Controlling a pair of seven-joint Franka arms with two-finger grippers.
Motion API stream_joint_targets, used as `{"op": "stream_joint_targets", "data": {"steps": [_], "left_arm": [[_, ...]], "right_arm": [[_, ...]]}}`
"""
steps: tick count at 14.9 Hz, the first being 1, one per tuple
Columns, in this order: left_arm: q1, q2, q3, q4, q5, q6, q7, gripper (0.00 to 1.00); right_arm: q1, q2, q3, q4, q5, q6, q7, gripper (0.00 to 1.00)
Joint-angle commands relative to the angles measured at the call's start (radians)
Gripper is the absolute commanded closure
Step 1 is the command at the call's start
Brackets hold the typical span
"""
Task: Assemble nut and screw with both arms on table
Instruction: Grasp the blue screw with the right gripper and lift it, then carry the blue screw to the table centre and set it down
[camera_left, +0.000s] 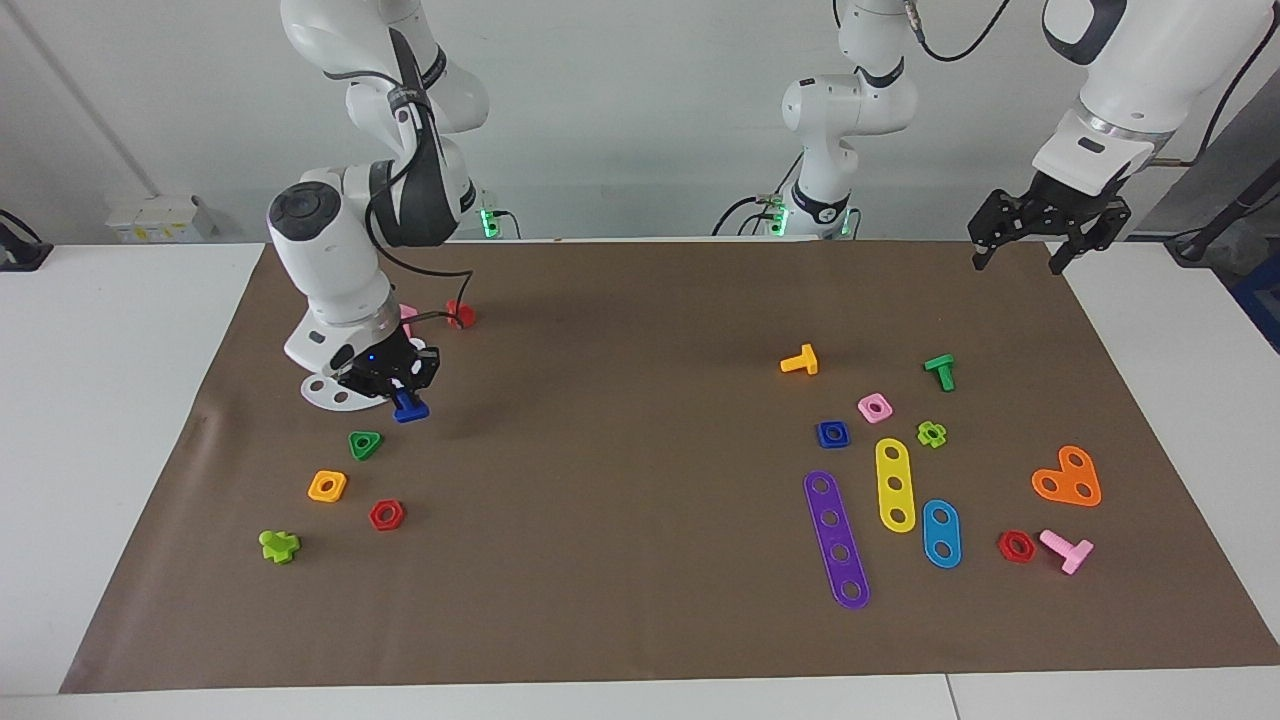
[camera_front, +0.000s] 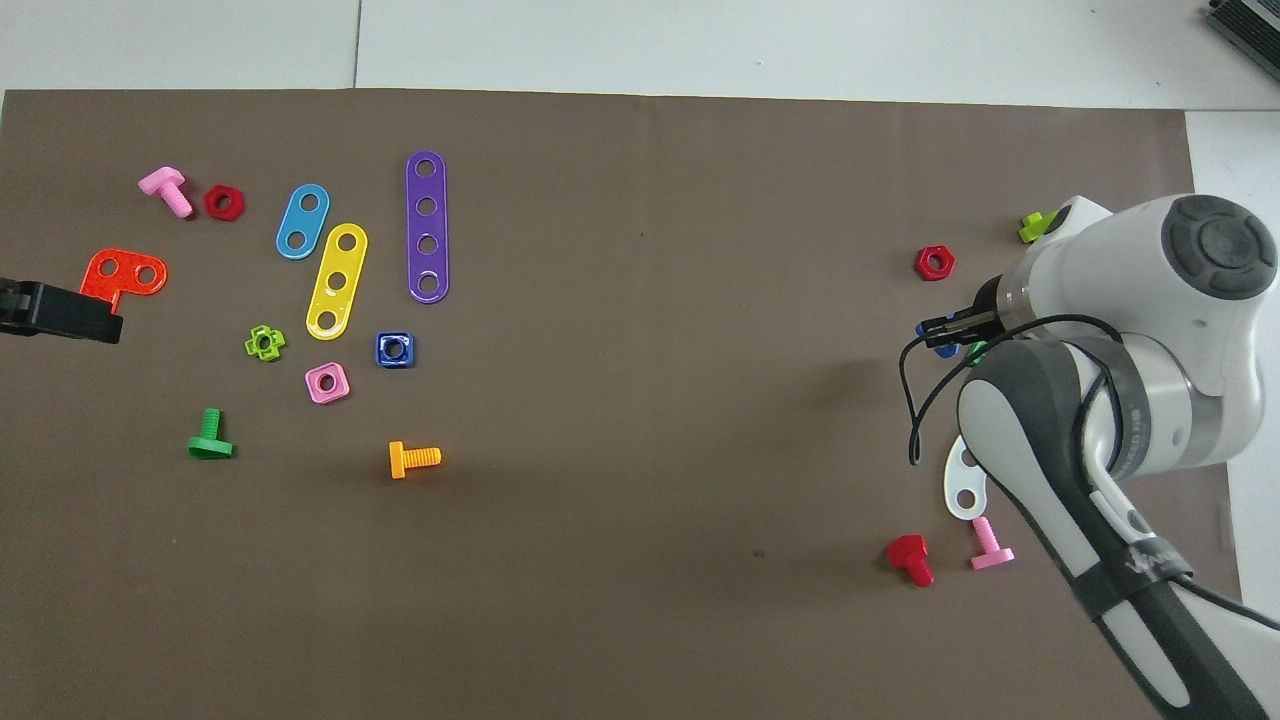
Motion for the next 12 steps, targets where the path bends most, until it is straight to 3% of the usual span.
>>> {"op": "stream_joint_targets", "data": {"steps": [1, 7, 12], "left_arm": [[0.013, -0.028, -0.008, -0.027, -0.013, -0.007, 0.004, 0.0], [0.013, -0.028, -0.008, -0.027, -0.013, -0.008, 0.004, 0.0], [0.013, -0.028, -0.008, -0.027, -0.013, -0.008, 0.004, 0.0]], "right_arm": [[0.096, 0.047, 0.004, 0.099, 0.007, -0.042, 0.157, 1.0], [0.308, 0.229, 0.004, 0.321, 0.019, -0.045, 0.508, 1.0], [0.464, 0.343, 0.001, 0.329, 0.002, 0.081, 0.731, 1.0]]}}
